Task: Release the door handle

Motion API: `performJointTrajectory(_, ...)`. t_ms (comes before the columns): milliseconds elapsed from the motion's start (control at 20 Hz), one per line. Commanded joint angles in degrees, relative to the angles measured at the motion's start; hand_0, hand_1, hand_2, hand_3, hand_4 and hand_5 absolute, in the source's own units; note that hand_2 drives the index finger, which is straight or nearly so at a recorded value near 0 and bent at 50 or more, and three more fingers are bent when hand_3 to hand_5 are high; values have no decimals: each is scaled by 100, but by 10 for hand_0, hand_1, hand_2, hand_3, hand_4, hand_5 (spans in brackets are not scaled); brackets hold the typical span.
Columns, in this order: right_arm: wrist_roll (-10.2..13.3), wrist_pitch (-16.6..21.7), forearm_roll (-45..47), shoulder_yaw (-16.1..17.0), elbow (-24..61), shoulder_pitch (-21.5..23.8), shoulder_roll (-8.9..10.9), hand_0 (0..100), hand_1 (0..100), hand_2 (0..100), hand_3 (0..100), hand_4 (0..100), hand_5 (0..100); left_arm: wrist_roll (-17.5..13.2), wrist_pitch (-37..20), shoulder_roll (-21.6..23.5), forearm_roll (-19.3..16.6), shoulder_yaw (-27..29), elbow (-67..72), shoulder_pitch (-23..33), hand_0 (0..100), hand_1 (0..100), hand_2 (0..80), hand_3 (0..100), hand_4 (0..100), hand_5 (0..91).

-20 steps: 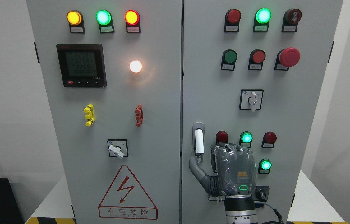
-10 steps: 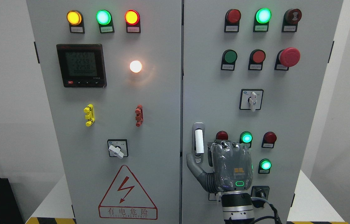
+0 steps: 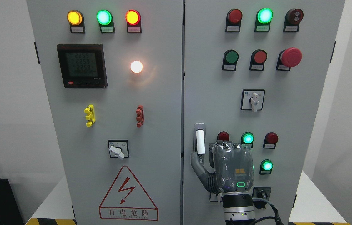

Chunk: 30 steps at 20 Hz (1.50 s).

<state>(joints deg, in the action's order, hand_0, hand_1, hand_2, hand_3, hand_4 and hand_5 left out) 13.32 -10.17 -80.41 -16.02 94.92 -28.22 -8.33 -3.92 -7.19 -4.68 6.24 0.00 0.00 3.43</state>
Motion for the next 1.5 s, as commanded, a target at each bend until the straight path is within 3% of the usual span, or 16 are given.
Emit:
performJointTrajectory(0,12,-2,-1,28,-26,53,-11,395,449,1000,1000,1000,974,-4,-2,2,0,-70,-88,0,120,389,0,0,0,0)
performJointTrajectory(1450,4,24,26,46,44,36,-11,453,412,1000,1000,1000,976,-4,-2,2,0,-70,-88,0,120,389,0,0,0,0)
